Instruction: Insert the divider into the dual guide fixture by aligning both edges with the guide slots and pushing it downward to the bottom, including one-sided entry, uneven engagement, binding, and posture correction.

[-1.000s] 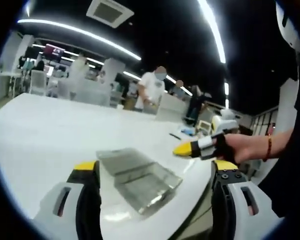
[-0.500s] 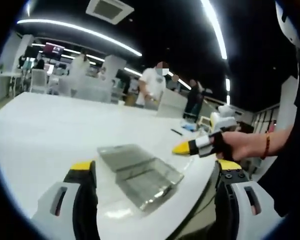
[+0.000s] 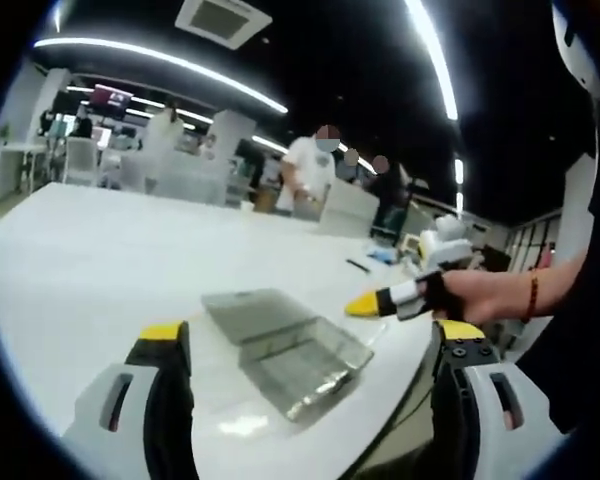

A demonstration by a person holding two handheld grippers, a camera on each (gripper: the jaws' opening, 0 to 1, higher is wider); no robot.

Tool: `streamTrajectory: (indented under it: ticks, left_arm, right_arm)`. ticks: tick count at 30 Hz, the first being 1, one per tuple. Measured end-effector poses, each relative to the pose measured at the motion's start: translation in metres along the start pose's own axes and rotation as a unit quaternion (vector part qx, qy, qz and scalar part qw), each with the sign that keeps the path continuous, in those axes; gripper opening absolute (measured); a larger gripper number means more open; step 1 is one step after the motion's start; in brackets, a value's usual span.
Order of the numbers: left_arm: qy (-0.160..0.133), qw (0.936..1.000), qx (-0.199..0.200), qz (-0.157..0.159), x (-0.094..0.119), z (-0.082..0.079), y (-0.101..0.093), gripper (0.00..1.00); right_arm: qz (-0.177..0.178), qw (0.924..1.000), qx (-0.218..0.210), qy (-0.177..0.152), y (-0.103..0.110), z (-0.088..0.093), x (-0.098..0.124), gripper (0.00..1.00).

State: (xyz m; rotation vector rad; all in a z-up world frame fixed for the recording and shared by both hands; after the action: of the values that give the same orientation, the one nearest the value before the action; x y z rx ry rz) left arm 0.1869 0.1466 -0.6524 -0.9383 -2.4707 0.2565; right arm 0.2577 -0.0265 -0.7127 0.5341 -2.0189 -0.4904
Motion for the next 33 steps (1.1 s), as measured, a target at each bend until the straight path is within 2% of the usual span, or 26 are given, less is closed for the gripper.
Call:
streamTrajectory:
  ticks: [10,12,14,21,25,33]
  left_arm:
    - [-0.003,0.9999,0.010,-0.002,0.003,0.001,0.004,0.99]
    - [-0.016,0.9996,0.024,0.006,0.003,-0.004,0.003,0.99]
    - [-0.016,0.9997,0.019,0.003,0.003,-0.004,0.003,0.99]
    - [-0.007,0.9998,0.017,0.006,0.003,-0.002,0.001,0.98]
    - [-0.022,0.9991,0.034,0.011,0.005,-0.006,0.003,0.98]
    - [-0.023,0.9991,0.034,0.011,0.006,-0.010,0.006,0.97]
  right_arm:
    - [0.022,0.9993,0.022,0.020,-0.005,0.007,-0.009,0.00]
    - [0.026,0.9991,0.026,0.021,-0.005,0.008,-0.010,0.00]
    - [0.032,0.9987,0.032,0.023,-0.007,0.008,-0.011,0.00]
    - [0.034,0.9990,0.020,0.023,-0.010,0.010,-0.015,0.00]
    - [0.040,0.9985,0.027,0.026,-0.011,0.013,-0.018,0.00]
    - [0.048,0.9982,0.024,0.026,-0.014,0.014,-0.021,0.00]
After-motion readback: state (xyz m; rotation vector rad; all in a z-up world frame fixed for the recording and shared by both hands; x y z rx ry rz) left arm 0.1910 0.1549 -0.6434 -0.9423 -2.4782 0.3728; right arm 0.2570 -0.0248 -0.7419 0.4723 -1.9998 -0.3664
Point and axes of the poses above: the point that each gripper's makers call its tool centre point, and the gripper's own axes: x roughly backward along the fingers, y roughly to its left, z roughly out of its underside, the point moved 2 cm from there along x, roughly backward along the fingers, and after that the axes turned 15 degrees about y, right-handed, at the moved point
